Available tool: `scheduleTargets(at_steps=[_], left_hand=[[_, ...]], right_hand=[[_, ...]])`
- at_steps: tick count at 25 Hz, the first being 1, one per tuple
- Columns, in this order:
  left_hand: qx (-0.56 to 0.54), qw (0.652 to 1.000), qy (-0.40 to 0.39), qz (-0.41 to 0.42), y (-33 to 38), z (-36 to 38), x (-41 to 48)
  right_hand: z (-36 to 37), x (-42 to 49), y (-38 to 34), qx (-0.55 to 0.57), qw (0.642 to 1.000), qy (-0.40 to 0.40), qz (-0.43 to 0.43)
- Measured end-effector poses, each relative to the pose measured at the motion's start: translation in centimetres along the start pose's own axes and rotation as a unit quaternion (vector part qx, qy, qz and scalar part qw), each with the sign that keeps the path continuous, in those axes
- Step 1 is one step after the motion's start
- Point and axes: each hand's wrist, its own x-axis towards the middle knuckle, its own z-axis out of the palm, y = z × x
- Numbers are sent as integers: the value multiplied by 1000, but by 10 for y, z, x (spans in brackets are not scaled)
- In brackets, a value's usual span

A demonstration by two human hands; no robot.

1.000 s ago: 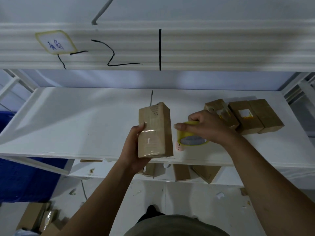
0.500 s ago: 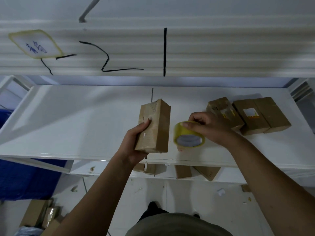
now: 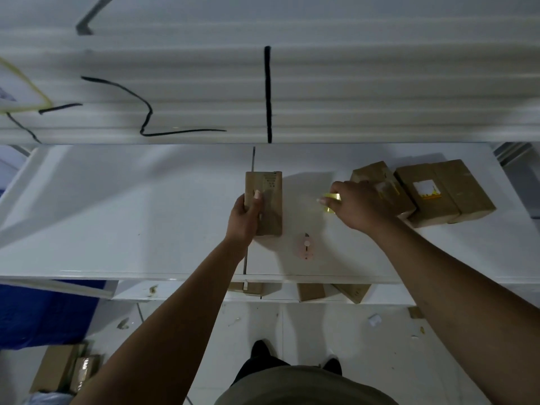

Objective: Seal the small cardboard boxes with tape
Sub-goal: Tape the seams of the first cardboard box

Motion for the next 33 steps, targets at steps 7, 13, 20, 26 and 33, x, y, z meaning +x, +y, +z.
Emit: scheduleTargets(at_steps=[7, 13, 20, 26, 33], left_hand=[[79, 994, 56, 53, -21, 8, 15], [113, 992, 45, 38, -23, 13, 4], [162, 979, 72, 102, -33, 8, -1], [174, 976, 69, 109, -33, 8, -1], [172, 975, 70, 118, -34, 6, 1]], right_hand=[[45, -31, -12, -93, 993, 70, -23], [52, -53, -19, -12, 980, 200, -15], [91, -90, -66, -17, 991, 87, 105], [80, -80, -79, 256, 942, 77, 203], [59, -43, -91, 299, 938, 113, 136]])
